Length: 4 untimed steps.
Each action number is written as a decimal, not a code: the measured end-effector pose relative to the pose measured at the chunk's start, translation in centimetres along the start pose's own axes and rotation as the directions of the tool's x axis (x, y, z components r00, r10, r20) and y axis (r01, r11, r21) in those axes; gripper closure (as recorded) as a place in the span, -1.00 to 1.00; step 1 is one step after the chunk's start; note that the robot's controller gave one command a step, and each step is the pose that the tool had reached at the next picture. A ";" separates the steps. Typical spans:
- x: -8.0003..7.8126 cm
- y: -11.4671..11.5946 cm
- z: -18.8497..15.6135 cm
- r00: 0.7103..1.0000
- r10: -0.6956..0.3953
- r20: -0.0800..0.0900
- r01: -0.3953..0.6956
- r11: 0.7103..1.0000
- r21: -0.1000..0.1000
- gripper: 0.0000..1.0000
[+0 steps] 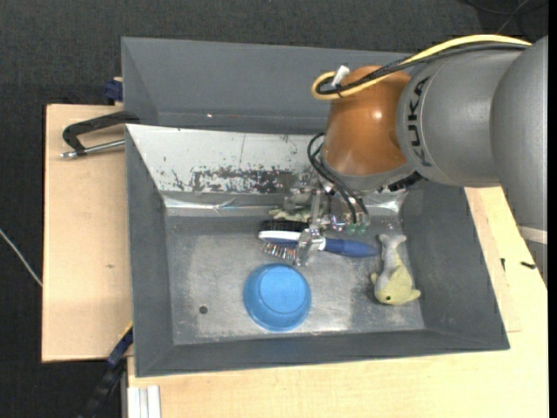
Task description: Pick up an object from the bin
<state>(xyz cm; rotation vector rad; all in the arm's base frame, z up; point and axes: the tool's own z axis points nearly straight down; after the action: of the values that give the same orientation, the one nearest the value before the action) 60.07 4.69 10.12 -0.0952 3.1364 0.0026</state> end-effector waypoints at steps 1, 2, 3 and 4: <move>-0.3 0.4 2.2 0.997 0.079 0.009 -0.079 0.997 0.000 -1.00; -0.6 0.4 1.8 0.997 0.079 0.001 -0.079 0.997 0.000 -1.00; -0.8 0.5 1.5 0.997 0.081 0.011 -0.081 0.997 -0.002 1.00; -1.2 0.6 -6.2 0.997 0.080 0.009 -0.080 0.997 -0.001 1.00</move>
Offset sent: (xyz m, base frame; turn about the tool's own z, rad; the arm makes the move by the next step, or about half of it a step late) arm -0.0027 0.0039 -0.0312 0.0780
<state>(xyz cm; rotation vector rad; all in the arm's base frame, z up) 61.19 5.30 16.30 0.0303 3.1287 0.0045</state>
